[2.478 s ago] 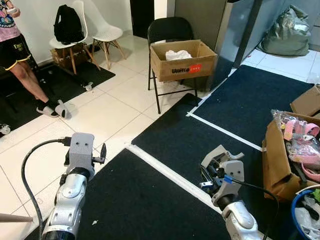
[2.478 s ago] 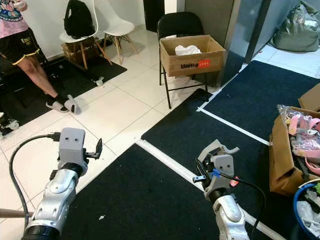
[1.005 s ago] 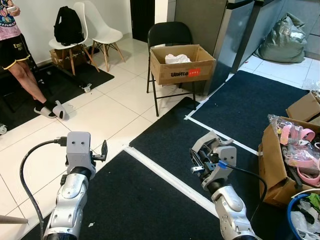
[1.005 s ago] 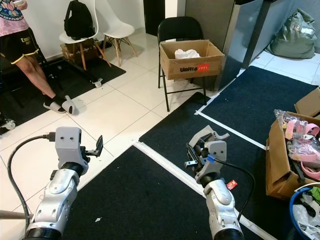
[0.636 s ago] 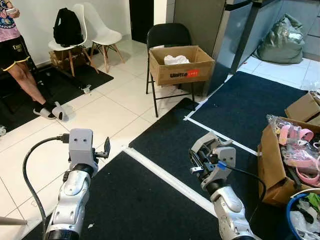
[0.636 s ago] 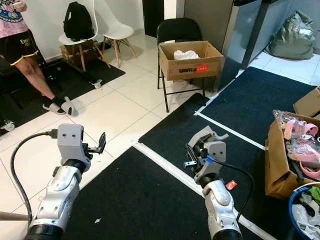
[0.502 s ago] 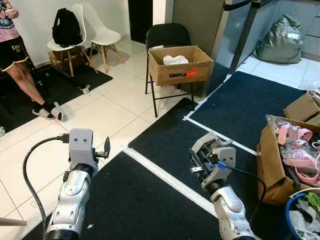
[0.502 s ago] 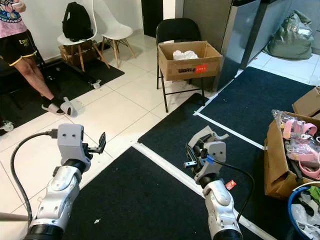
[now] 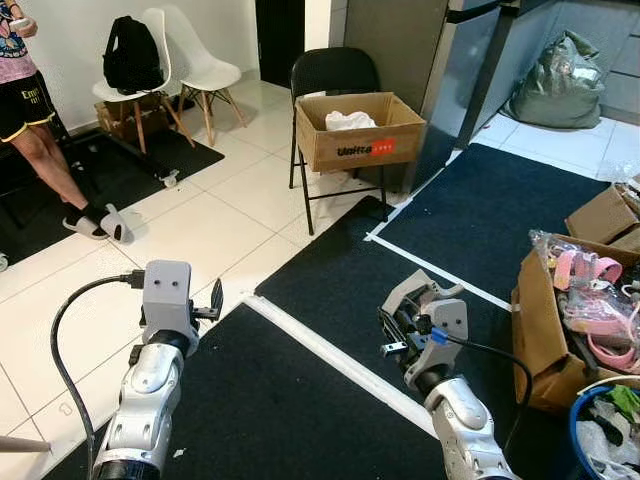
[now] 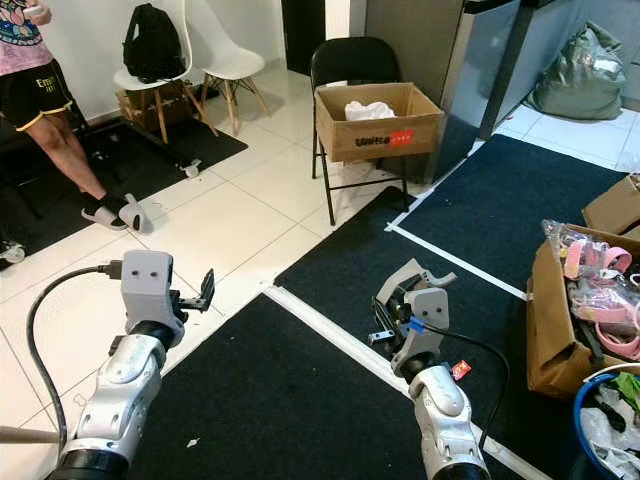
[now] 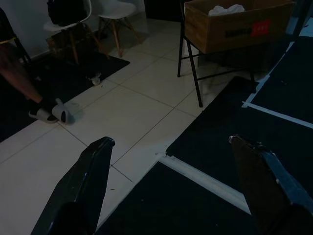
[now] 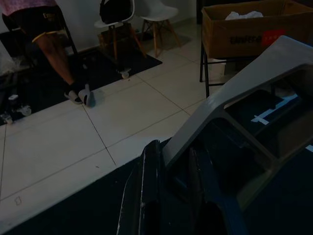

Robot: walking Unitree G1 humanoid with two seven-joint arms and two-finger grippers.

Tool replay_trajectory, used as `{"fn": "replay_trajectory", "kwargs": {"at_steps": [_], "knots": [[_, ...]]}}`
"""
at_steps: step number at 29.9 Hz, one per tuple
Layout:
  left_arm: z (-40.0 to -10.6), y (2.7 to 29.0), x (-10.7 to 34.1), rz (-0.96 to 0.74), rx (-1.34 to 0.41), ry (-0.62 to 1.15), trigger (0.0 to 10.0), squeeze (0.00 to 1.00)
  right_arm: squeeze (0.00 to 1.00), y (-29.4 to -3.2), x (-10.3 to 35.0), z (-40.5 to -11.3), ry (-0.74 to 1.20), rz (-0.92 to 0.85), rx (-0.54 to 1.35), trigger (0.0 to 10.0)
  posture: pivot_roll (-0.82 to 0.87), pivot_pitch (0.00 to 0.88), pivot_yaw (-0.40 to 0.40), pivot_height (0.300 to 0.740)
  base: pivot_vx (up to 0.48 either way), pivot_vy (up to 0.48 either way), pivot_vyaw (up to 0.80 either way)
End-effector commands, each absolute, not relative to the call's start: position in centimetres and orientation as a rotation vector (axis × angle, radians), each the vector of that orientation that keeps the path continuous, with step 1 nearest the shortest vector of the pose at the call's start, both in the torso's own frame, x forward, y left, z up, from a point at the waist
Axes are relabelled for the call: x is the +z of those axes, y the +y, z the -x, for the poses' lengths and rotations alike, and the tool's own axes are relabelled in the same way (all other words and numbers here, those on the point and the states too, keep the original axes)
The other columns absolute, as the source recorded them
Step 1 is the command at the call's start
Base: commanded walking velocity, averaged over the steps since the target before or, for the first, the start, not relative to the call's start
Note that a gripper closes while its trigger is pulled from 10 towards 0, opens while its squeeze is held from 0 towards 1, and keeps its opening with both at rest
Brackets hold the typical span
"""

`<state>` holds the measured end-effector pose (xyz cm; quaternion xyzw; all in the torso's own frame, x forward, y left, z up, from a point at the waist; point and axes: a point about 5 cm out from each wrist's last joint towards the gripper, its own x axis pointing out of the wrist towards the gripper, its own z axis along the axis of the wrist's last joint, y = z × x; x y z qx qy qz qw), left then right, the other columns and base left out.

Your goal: Picking trash to rubbish bin

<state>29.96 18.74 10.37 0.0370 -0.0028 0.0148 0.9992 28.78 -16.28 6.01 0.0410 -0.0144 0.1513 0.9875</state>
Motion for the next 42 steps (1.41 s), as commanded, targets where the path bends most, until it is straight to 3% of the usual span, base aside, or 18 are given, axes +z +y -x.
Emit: {"fn": "replay_trajectory", "kwargs": {"at_steps": [1,42], "knots": [[-29.85,18.71,10.02,-0.081,0.032,0.01,10.0,0.0,0.0,-16.16,5.5,-28.5,-0.001,-0.069,0.314,10.0,-0.02,0.06,-0.007,0.74,0.244,0.0,0.0],[-30.19,18.45,10.35,-0.069,0.03,-0.006,10.0,0.0,0.0,-16.2,5.69,-28.94,0.015,-0.086,0.327,10.0,-0.02,0.06,-0.02,0.74,0.263,0.0,0.0]]}}
